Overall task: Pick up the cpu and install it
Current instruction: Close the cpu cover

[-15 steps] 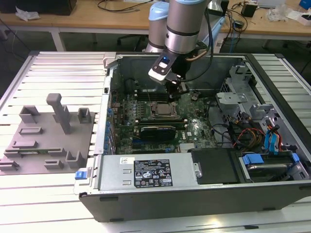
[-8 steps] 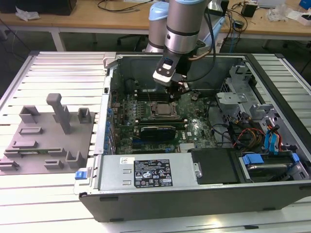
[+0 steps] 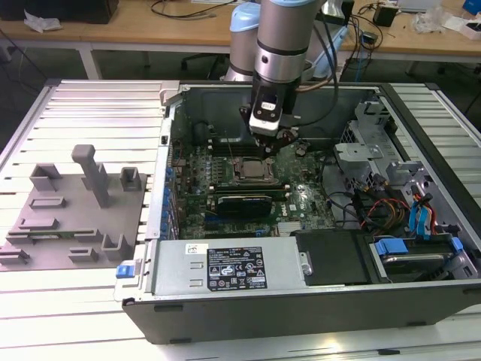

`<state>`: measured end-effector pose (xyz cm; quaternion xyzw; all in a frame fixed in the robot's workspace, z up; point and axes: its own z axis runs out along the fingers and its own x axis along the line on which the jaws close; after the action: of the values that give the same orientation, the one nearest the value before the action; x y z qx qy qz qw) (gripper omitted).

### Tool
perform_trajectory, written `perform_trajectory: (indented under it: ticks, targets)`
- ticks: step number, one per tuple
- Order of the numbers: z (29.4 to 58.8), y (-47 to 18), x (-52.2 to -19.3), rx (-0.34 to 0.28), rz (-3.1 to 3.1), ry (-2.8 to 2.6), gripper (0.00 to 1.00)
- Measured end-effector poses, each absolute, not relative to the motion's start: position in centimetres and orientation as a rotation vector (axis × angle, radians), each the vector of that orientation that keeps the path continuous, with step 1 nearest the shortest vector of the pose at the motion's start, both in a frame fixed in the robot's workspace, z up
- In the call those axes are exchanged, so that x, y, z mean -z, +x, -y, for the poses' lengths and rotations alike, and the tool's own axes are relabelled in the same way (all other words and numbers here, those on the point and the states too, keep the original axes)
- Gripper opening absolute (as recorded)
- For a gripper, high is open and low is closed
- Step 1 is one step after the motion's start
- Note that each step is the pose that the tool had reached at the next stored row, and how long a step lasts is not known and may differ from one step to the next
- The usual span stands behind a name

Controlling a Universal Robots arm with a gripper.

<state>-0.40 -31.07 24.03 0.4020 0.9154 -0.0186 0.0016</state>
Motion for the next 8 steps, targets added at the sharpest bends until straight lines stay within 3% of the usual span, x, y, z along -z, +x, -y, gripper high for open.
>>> perform_trajectory:
  ticks: [8]
  targets:
    - [31.07, -0.40, -24.02, 0.058, -2.970, 1.001, 0.11]
